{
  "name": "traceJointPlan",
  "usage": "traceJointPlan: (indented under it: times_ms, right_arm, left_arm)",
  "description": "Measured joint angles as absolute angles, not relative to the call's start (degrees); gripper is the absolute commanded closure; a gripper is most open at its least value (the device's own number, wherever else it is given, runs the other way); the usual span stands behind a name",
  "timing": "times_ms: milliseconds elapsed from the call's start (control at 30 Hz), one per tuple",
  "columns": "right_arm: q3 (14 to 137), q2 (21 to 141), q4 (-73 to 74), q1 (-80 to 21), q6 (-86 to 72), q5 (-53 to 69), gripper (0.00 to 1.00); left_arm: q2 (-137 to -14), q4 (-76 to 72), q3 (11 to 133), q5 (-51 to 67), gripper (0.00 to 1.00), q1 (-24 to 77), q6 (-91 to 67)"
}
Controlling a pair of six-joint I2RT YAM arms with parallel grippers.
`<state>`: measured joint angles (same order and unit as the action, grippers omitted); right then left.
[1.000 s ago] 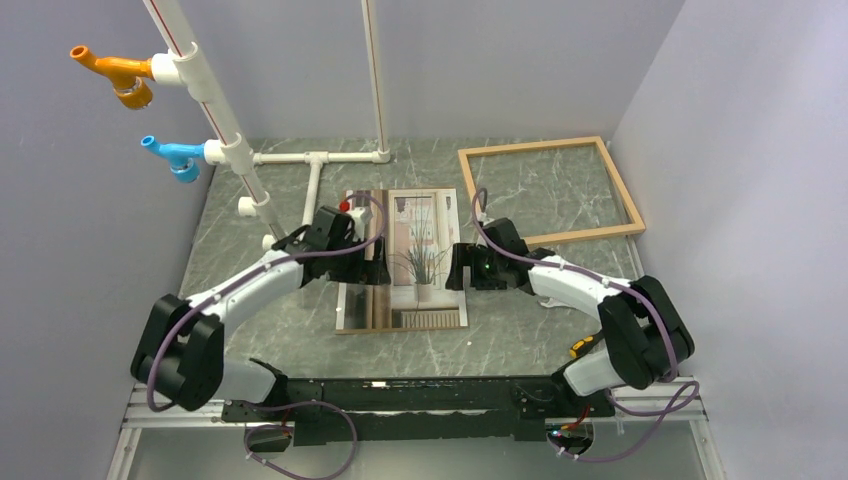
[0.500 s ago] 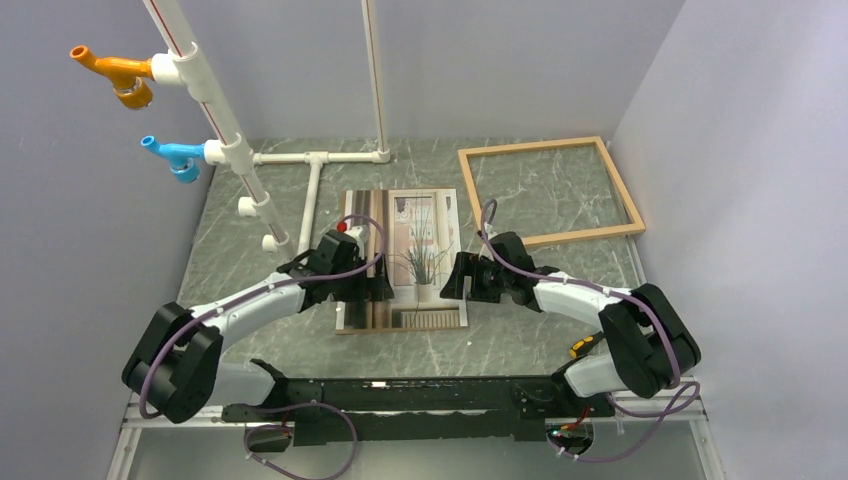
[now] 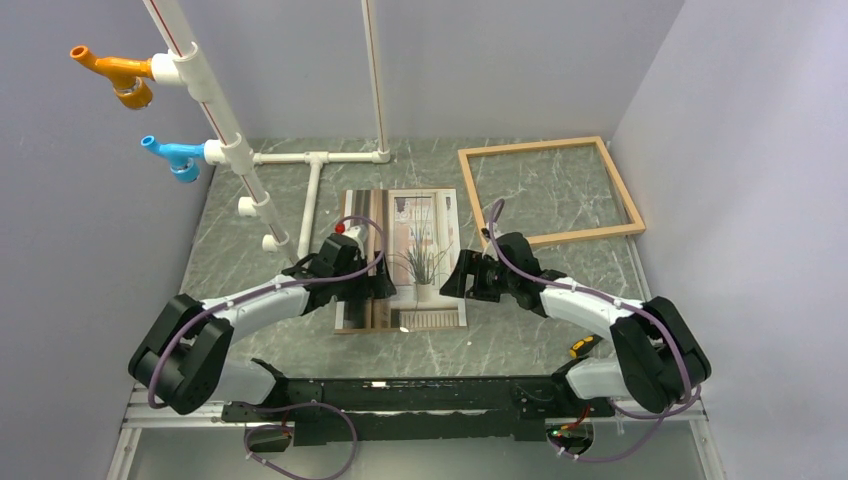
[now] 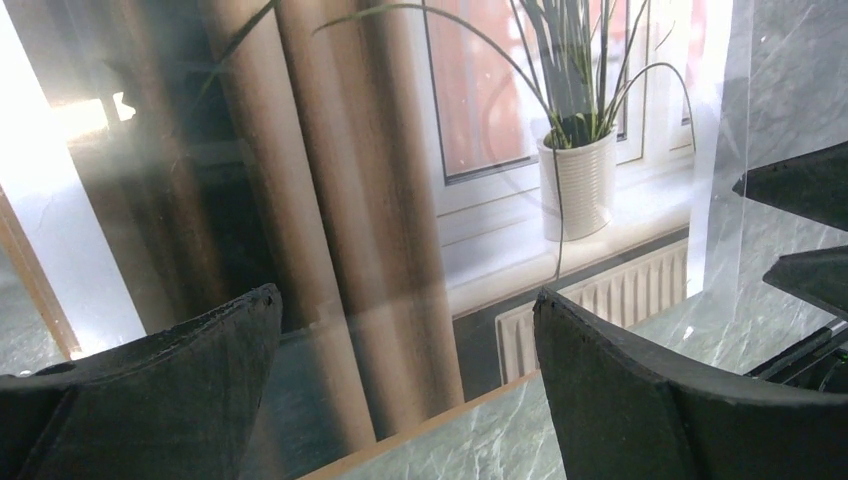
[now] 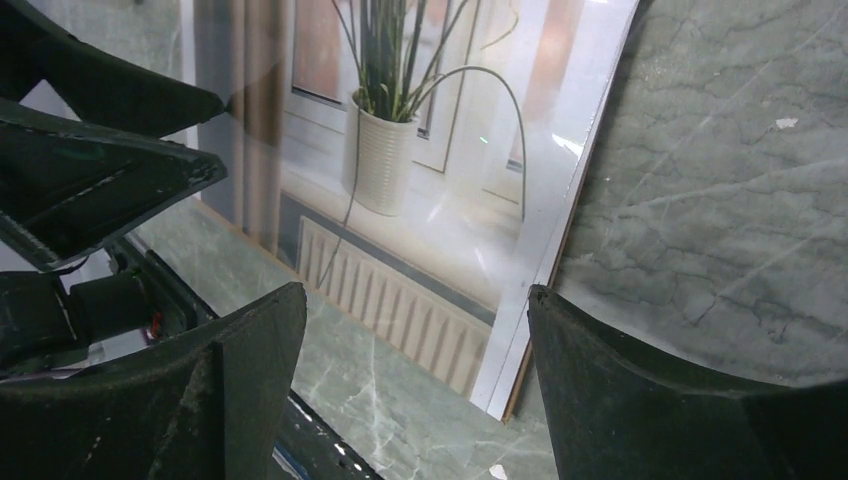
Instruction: Take the photo out of the frame
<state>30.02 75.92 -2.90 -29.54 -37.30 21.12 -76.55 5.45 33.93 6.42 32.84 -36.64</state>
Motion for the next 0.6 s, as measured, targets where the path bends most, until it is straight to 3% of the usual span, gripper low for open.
traceJointPlan:
  times_ms: [233, 600]
  right_arm:
    - [30.0, 74.4, -2.7, -29.3, -37.8, 21.7, 0.18]
    - [30.8, 75.8, -2.7, -29.3, -38.1, 24.8, 0.16]
  left_arm:
    - [-76.1, 4.6, 33.8, 5.7, 0.01, 33.4, -37.1]
    - [-64.2, 17.5, 39.6, 3.5, 0.01, 33.8, -36.2]
